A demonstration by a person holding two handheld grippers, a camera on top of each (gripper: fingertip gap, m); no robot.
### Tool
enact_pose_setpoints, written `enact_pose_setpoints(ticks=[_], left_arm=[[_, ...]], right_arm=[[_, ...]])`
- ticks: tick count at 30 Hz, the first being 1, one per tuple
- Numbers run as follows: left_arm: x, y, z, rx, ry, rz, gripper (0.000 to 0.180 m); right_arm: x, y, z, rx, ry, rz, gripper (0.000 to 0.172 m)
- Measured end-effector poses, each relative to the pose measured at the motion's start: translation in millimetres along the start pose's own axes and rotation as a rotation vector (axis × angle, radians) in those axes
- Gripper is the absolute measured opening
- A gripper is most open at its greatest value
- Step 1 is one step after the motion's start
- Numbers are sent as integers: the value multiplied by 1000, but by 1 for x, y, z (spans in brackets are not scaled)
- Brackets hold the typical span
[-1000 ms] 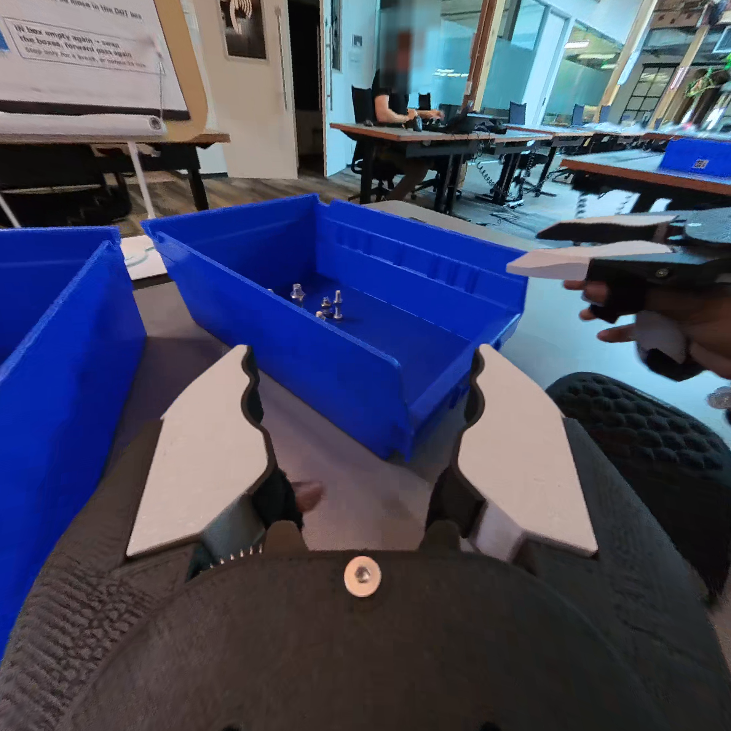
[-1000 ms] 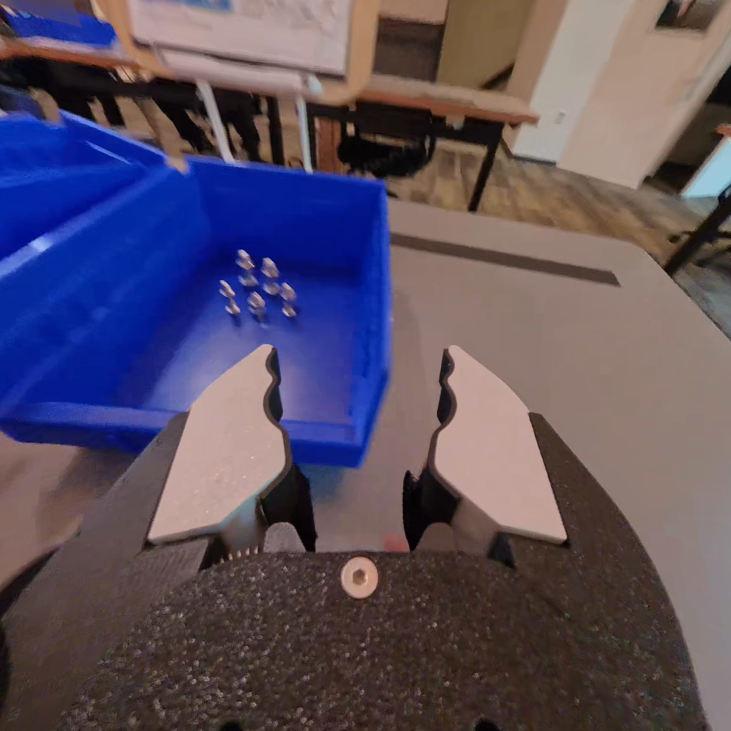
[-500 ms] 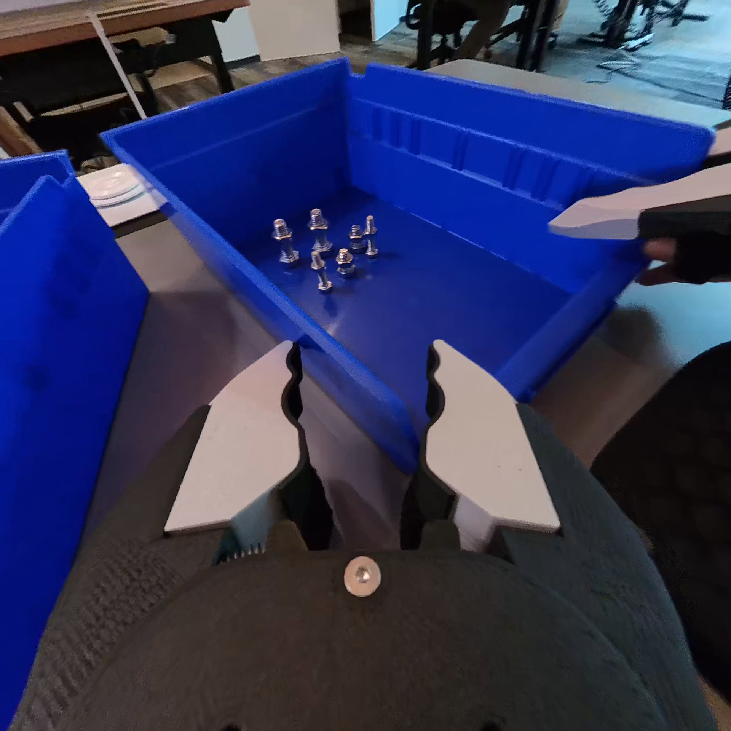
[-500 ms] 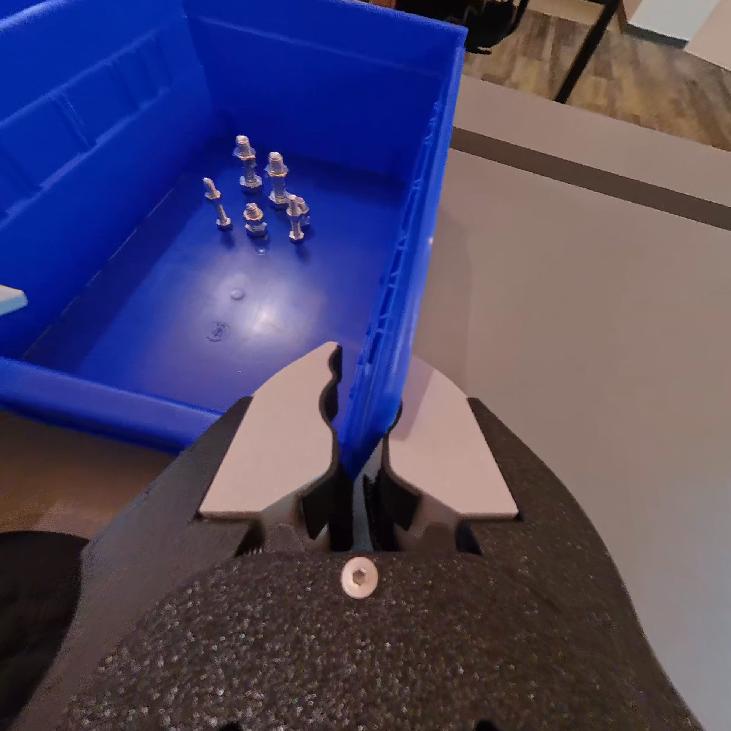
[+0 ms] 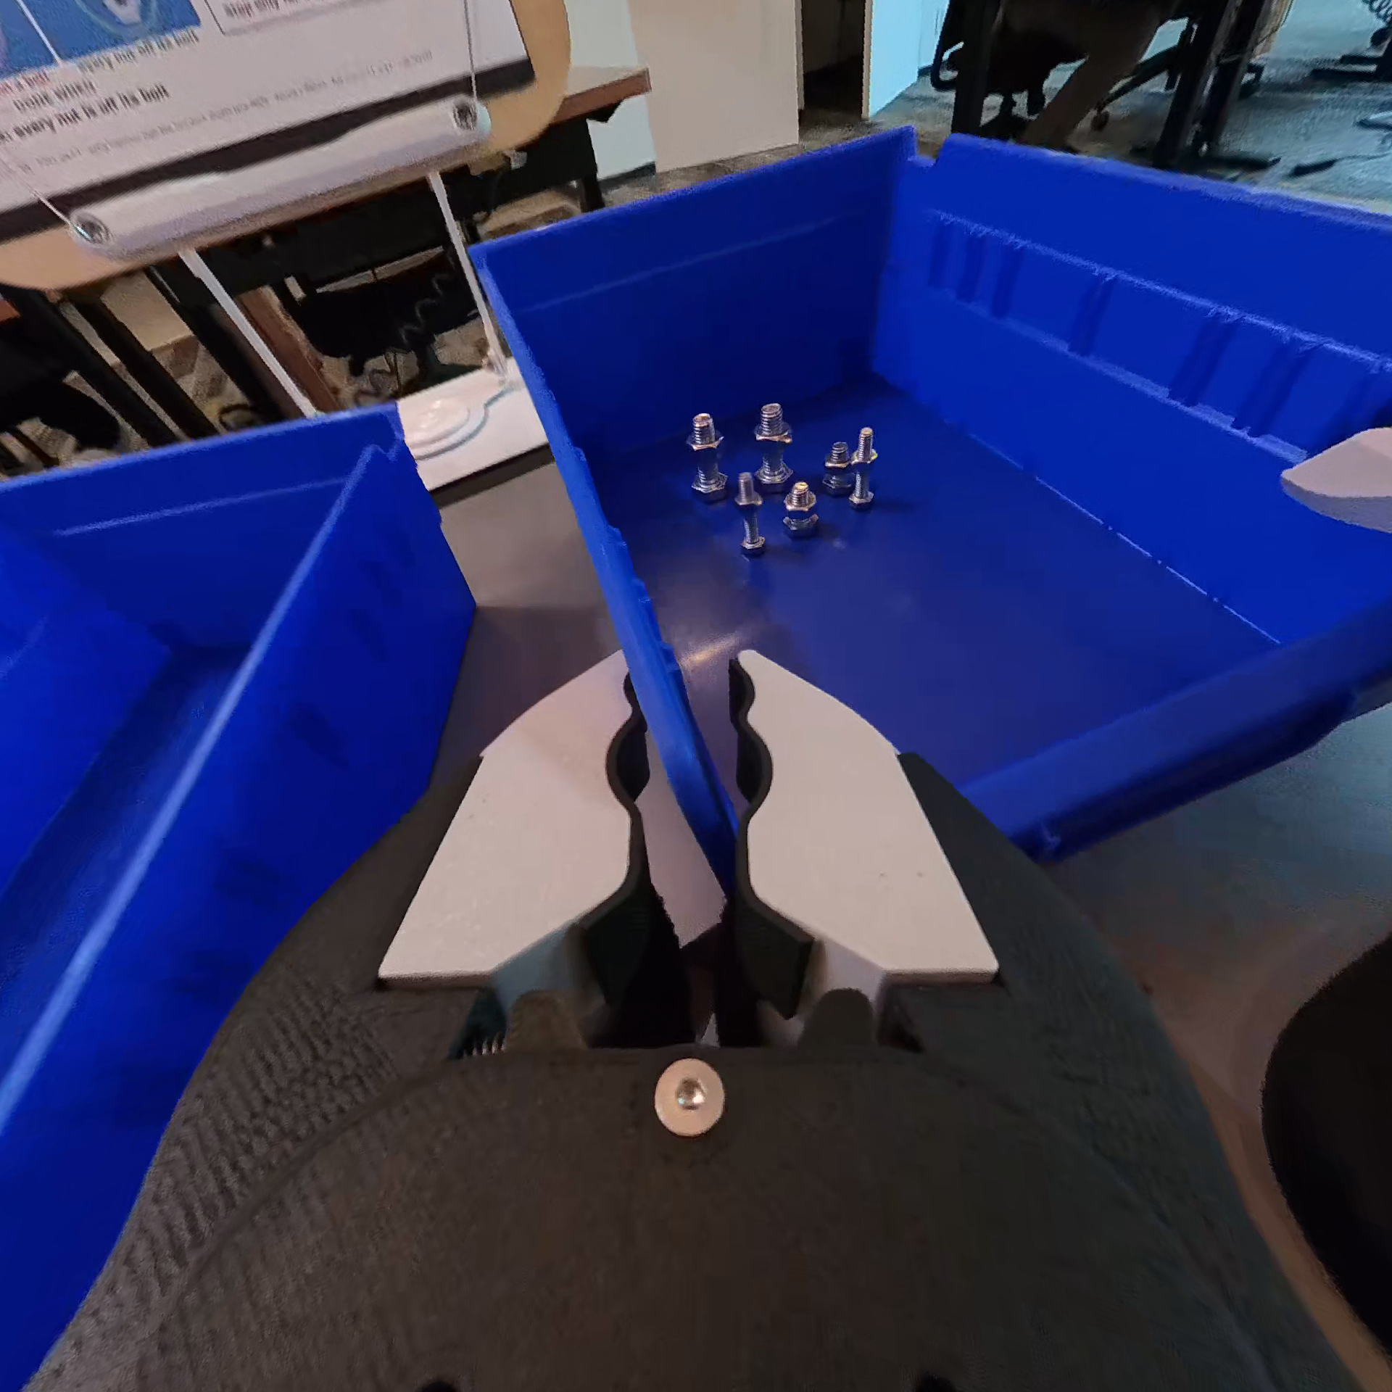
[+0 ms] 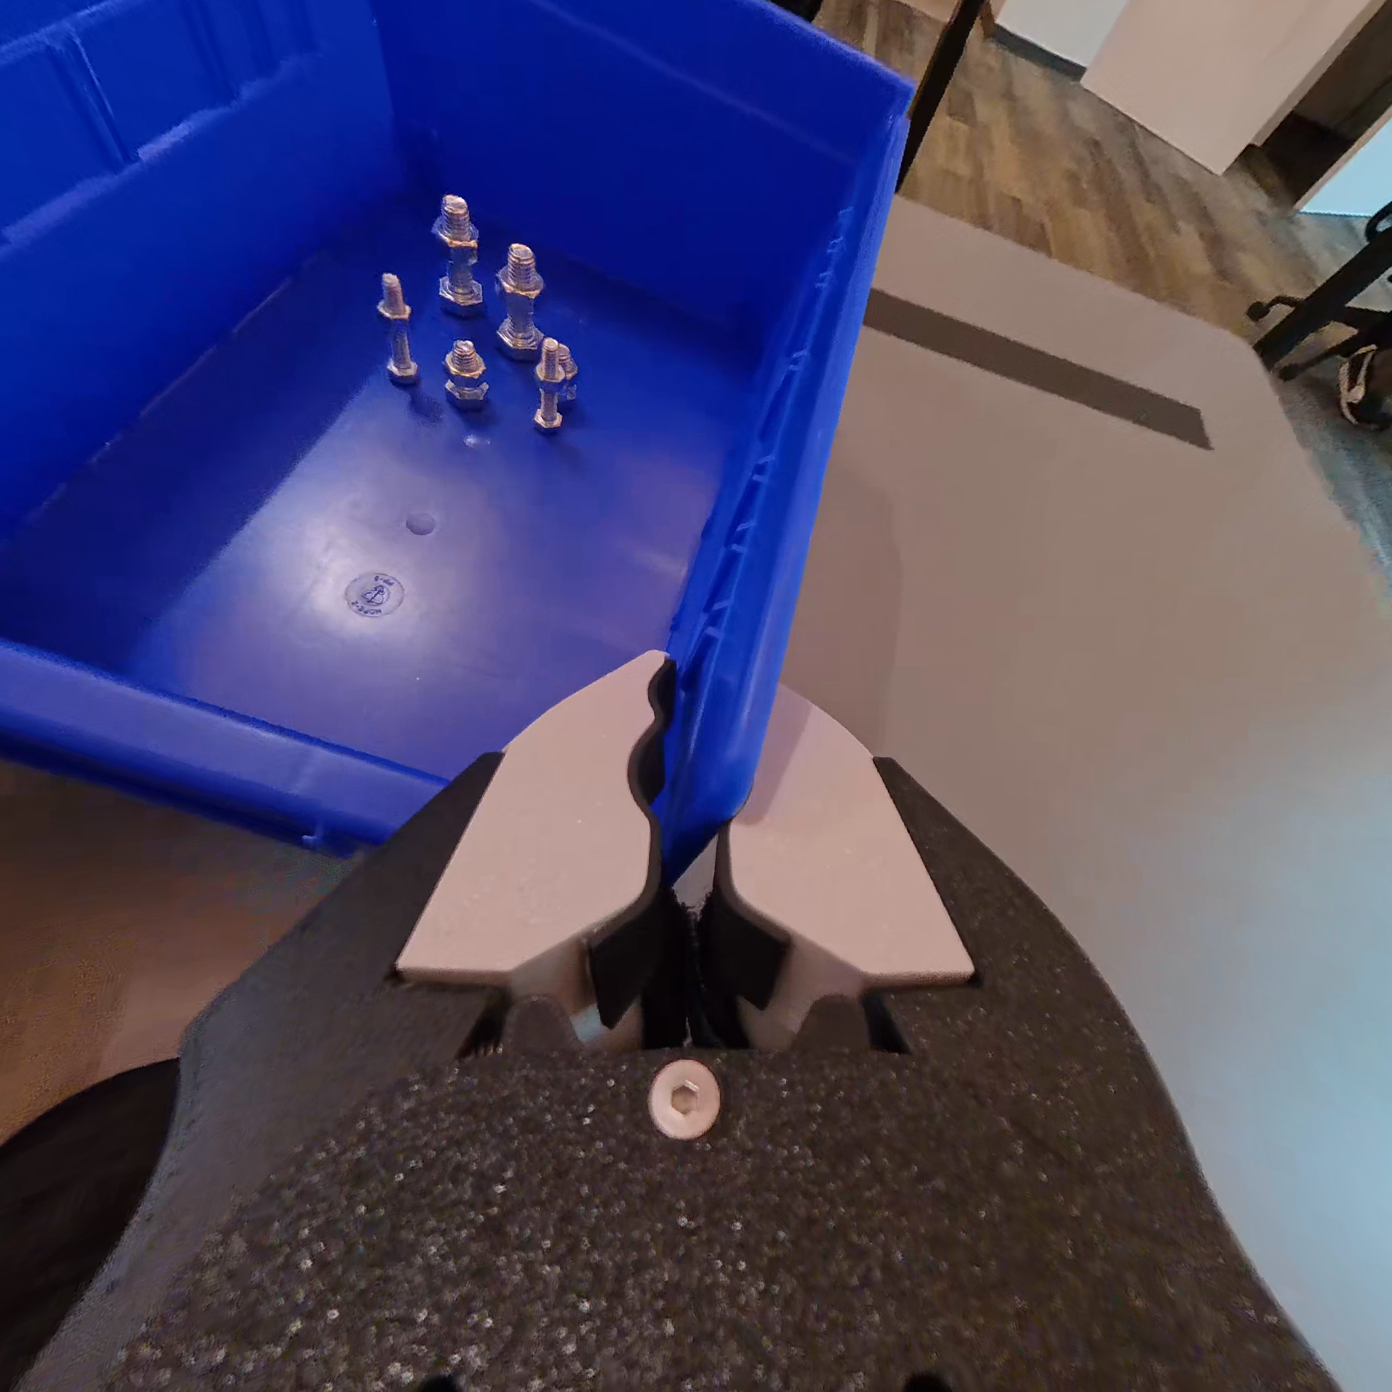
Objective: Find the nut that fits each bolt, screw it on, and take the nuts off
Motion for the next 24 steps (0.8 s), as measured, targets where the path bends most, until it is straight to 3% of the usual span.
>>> enact_pose_setpoints(ticks=[13, 19, 24], left_arm=[[74, -25, 56, -28, -49, -15, 19], [95, -52, 108, 47, -32, -27, 19], [91, -84, 159, 137, -30, -5, 19]], right_arm=[[101, -32, 10, -16, -61, 24, 7], [149, -34, 48, 35, -77, -25, 7], [179, -28, 100, 126, -100, -52, 7]])
Point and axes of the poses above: each gripper's, where its closed fingertips meet, y out along the fingers, x out of its top, z = x × y across the jaws, the point moved 1 cm from there along -y, back along the fingers, and after that the axes turned 1 degree about -z, right-handed, at the moved point
